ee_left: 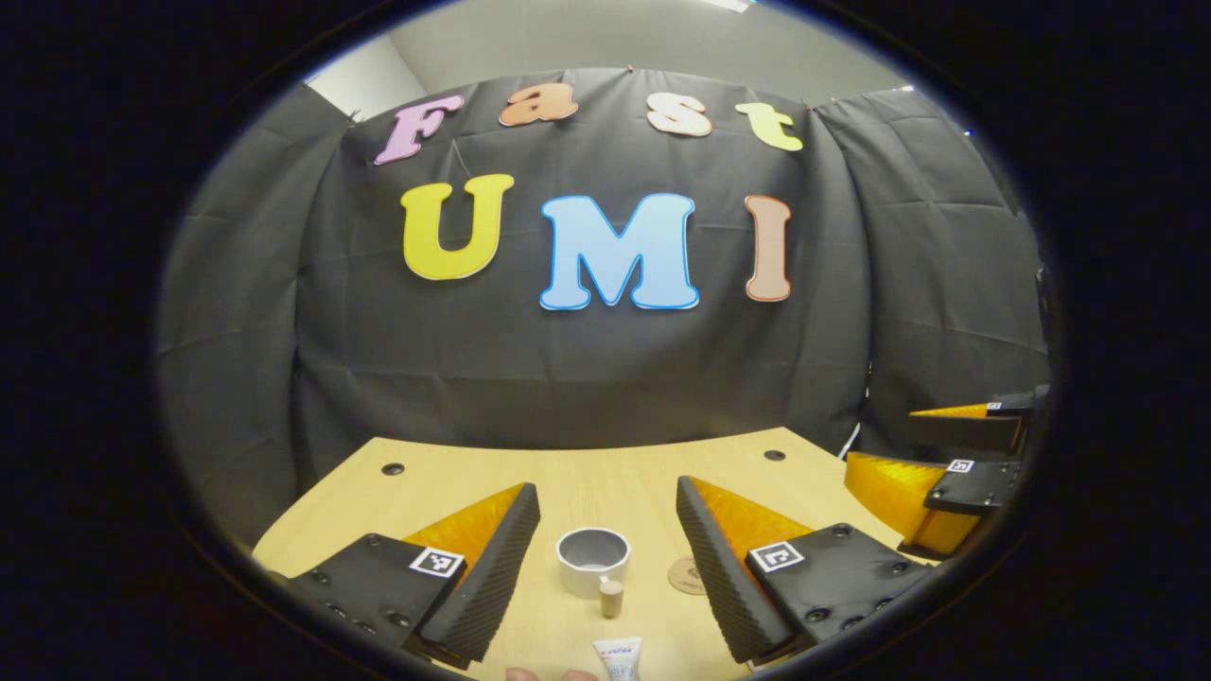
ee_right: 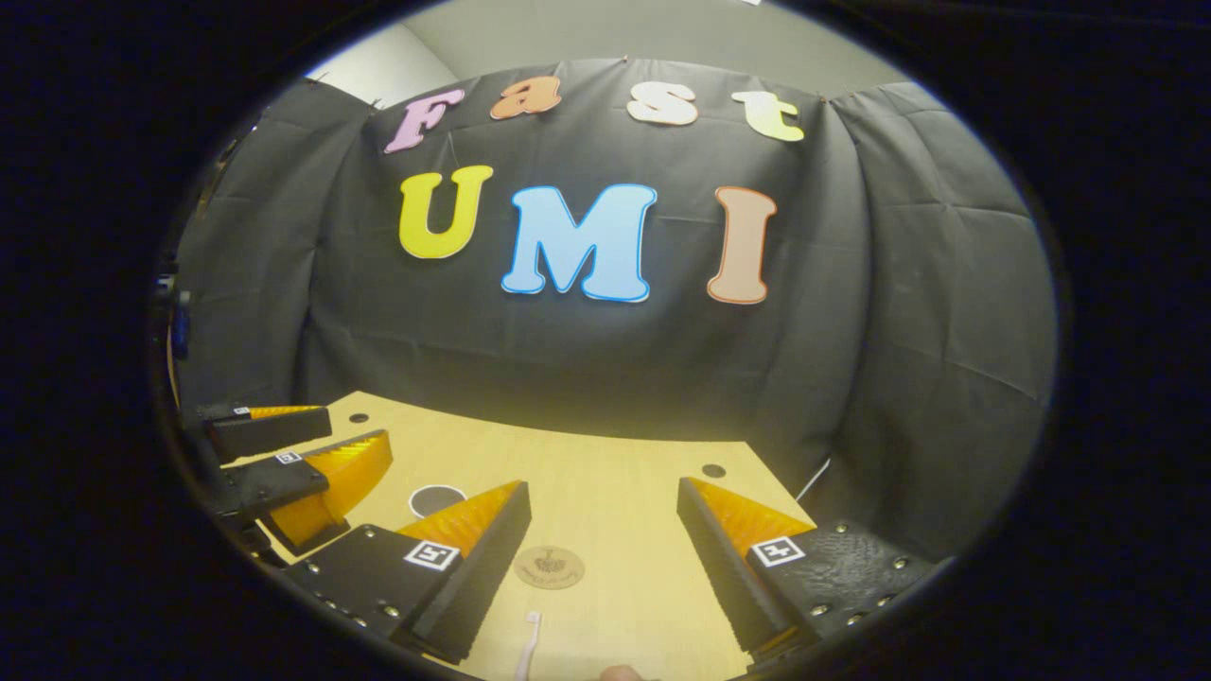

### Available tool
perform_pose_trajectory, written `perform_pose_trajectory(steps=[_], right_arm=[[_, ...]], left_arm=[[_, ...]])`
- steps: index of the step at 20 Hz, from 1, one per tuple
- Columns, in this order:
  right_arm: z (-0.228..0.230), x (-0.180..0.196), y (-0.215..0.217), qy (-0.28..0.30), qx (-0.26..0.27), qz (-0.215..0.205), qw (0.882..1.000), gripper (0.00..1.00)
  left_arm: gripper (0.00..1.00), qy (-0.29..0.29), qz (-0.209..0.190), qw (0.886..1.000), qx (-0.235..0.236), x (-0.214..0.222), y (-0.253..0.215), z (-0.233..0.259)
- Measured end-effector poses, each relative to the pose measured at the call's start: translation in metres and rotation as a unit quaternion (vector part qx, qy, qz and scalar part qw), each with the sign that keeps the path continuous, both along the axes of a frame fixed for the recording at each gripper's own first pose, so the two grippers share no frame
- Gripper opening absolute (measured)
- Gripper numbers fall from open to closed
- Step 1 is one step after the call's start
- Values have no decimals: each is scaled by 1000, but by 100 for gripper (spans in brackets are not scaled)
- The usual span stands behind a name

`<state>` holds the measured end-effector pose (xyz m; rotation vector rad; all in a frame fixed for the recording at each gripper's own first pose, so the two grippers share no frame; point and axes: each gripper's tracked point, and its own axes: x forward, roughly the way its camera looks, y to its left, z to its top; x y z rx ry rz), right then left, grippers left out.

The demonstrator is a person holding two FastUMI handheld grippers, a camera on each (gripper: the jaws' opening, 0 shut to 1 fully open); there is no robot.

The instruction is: Put the toothbrush and toothpaste on the desktop into the cup, then pick up the cup and place it on the coaster on the desktop.

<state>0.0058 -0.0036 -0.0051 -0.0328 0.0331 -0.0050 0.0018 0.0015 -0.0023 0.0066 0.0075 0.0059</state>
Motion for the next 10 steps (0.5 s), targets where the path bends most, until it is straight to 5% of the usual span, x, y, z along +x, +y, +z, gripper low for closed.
perform_pose_trajectory(steps=[10], right_arm=[[-38, 9, 8, 68, 9, 11, 998, 96]], left_arm=[[94, 78, -6, 996, -41, -11, -5, -29]])
